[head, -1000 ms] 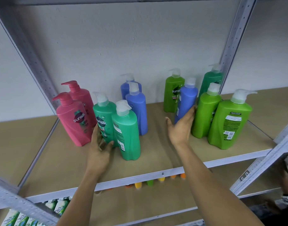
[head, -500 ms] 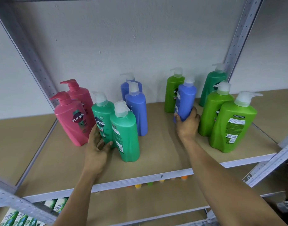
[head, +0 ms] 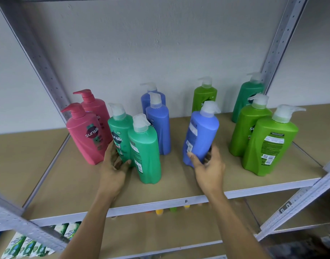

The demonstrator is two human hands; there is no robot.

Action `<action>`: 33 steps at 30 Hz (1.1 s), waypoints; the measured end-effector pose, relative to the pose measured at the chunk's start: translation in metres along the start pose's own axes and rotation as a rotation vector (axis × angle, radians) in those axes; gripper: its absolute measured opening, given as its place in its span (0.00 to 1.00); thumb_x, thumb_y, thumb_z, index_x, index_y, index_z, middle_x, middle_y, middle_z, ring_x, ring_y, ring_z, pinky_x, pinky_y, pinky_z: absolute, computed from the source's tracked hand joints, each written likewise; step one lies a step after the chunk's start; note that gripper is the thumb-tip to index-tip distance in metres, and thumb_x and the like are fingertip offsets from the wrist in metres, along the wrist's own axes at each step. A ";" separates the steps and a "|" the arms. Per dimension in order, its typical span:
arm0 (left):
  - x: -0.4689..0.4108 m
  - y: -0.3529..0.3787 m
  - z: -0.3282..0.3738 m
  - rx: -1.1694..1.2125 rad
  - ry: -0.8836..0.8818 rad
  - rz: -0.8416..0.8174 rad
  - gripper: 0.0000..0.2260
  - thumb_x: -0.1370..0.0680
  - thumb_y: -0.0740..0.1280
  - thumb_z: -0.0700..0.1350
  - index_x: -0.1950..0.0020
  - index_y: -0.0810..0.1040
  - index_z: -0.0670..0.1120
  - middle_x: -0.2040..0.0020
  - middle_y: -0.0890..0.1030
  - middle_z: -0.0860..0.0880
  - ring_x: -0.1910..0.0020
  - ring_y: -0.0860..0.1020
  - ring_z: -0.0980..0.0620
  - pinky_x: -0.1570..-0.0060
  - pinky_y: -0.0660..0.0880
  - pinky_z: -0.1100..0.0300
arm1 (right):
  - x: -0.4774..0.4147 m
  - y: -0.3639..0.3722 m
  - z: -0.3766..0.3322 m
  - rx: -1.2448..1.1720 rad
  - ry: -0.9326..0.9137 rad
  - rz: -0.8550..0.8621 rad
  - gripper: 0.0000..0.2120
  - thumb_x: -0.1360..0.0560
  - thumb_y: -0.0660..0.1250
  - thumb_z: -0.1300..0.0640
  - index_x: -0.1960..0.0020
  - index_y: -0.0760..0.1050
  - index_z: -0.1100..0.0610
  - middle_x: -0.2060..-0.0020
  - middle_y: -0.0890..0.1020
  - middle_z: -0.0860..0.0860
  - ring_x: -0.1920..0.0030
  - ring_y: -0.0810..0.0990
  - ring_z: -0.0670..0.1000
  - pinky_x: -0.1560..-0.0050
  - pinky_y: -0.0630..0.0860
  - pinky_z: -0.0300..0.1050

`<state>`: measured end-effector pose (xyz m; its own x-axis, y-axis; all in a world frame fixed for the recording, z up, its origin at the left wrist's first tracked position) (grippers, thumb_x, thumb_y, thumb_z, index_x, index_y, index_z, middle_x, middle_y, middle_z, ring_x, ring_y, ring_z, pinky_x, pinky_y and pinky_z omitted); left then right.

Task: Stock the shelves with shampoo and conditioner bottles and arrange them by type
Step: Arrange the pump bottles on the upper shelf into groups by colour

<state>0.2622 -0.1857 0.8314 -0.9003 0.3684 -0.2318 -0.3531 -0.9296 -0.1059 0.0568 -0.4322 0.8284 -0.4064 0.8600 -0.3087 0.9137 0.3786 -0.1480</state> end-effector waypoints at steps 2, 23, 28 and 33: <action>0.000 -0.001 0.000 0.001 -0.002 -0.003 0.36 0.24 0.67 0.25 0.21 0.62 0.47 0.32 0.77 0.50 0.39 0.79 0.60 0.41 0.75 0.69 | 0.019 0.010 -0.003 -0.036 0.037 -0.093 0.26 0.30 0.79 0.49 0.35 0.74 0.48 0.48 0.85 0.41 0.50 0.85 0.43 0.47 0.82 0.50; 0.023 0.003 0.033 0.068 0.081 -0.035 0.31 0.22 0.62 0.50 0.19 0.57 0.51 0.29 0.71 0.58 0.37 0.69 0.77 0.44 0.67 0.80 | 0.013 0.056 -0.025 -0.097 0.071 -0.674 0.29 0.25 0.76 0.59 0.28 0.70 0.45 0.36 0.81 0.44 0.38 0.80 0.42 0.38 0.77 0.38; 0.024 0.000 0.031 0.037 0.090 -0.046 0.30 0.21 0.64 0.50 0.20 0.60 0.52 0.30 0.72 0.57 0.37 0.70 0.76 0.45 0.69 0.79 | 0.015 0.055 -0.017 -0.124 0.096 -0.623 0.30 0.25 0.76 0.60 0.26 0.71 0.53 0.37 0.82 0.45 0.38 0.81 0.43 0.36 0.77 0.41; 0.026 -0.014 0.020 -0.042 0.085 0.037 0.22 0.25 0.70 0.61 0.34 0.74 0.56 0.44 0.78 0.48 0.49 0.76 0.62 0.46 0.73 0.69 | 0.019 0.047 -0.008 -0.138 0.093 -0.512 0.33 0.28 0.78 0.58 0.26 0.70 0.53 0.38 0.82 0.46 0.38 0.81 0.43 0.36 0.77 0.41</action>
<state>0.2390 -0.1635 0.8461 -0.8870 0.3352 -0.3176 -0.3074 -0.9419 -0.1356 0.0923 -0.3953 0.8226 -0.8036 0.5774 -0.1441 0.5939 0.7937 -0.1315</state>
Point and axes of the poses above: each hand's wrist, its own x-axis away from the middle knuckle, its own y-axis out of the palm, z = x × y, the point moved 7 cm from there along -x, towards the middle knuckle
